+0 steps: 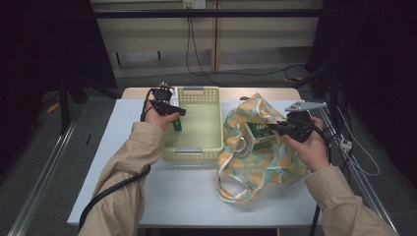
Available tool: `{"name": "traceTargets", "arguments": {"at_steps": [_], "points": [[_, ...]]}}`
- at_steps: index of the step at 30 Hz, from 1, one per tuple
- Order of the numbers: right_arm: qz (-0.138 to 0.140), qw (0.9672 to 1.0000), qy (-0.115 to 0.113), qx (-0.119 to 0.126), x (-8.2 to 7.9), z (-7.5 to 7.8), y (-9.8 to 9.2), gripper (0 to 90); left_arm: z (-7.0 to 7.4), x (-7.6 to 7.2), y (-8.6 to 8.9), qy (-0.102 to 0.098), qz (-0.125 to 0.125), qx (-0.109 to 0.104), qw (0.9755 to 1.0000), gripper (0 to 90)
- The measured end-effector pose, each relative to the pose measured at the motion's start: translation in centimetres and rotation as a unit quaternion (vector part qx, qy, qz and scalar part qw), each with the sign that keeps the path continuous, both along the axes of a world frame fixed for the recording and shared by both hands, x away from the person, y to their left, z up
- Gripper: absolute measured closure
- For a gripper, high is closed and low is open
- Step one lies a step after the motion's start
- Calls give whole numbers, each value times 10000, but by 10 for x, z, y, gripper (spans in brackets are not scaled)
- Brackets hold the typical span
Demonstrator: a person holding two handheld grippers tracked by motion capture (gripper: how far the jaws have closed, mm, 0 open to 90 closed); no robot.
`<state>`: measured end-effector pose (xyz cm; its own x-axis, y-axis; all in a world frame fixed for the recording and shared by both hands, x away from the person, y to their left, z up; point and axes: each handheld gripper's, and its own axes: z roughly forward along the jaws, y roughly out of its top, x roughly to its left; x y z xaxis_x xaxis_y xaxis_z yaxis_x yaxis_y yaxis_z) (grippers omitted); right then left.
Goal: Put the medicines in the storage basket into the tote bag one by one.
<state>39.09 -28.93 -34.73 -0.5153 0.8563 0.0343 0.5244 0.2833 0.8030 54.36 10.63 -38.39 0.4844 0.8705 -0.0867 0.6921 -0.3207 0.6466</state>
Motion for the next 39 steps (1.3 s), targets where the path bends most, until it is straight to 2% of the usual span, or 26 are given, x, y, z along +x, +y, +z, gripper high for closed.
{"name": "traceTargets", "arguments": {"at_steps": [1, 2, 4, 6, 8, 9, 10, 13, 15, 17, 19, 23, 24, 29, 30, 31, 32, 33, 35, 36, 39], "points": [[-7, 10000, 9, 3, 0, 0, 0, 885, -2, 1, -1, 46, -22, -33, 10000, 414], [-25, 10000, 8, -5, 0, -1, -1, 885, -4, 1, -2, 106, 35, -92, 9999, 421], [-30, 10000, 16, 2, 0, -1, -2, 885, -4, 0, -4, 141, 49, -23, 9999, 457], [-22, 10000, 11, -10, 0, 0, -2, 885, 0, -2, -7, 120, 72, 186, 9997, 512], [-22, 10000, 9, -15, 0, 0, -2, 885, 4, -5, -7, 21, 128, 197, 9997, 558], [-17, 10000, 9, -11, -1, 0, -2, 885, 8, -6, -4, -94, 17, 143, 9999, 626], [-19, 10000, 3, -6, -1, 0, -1, 885, 12, -7, -2, -38, 46, -81, 9999, 632], [-51, 10000, 15, -45, -2, -1, -2, 885, 23, -12, 1, -111, -132, -223, 9996, 632], [-86, 10000, 23, -16, -2, -1, -4, 885, 33, -18, 1, -108, -310, -396, 9987, 633], [-111, 9999, 24, -18, -2, -1, -6, 885, 44, -25, 1, -172, -531, -411, 9976, 633], [-135, 9999, 39, 0, -1, -2, -8, 885, 55, -33, 1, -195, -744, -558, 9955, 632], [-185, 9998, 29, 5, 0, -2, -9, 885, 76, -53, -2, -273, -1266, -826, 9881, 632], [-187, 9998, 32, -8, 0, -2, -9, 885, 80, -59, -3, -323, -1417, -827, 9859, 632], [-188, 9998, 29, -42, 1, -2, -6, 885, 96, -87, -18, -419, -1991, -1097, 9729, 632], [-194, 9998, 34, -54, 1, -2, -6, 885, 97, -93, -23, -431, -2101, -1113, 9704, 632], [-190, 9998, 35, -73, 1, -2, -5, 885, 98, -97, -28, -408, -2218, -1021, 9689, 632], [-192, 9998, 29, -75, 0, -2, -4, 885, 97, -102, -34, -454, -2218, -895, 9699, 632], [-192, 9998, 30, -76, 0, -1, -4, 885, 96, -105, -38, -370, -2428, -949, 9647, 632], [-201, 9998, 18, -68, -2, 0, -4, 885, 93, -110, -45, -269, -2588, -987, 9605, 631], [-202, 9998, 9, -68, -2, 1, -4, 885, 91, -113, -48, -248, -2651, -1049, 9582, 631], [-211, 9998, 7, -43, -4, 2, -4, 885, 88, -120, -58, -231, -2862, -1041, 9522, 631]]}}
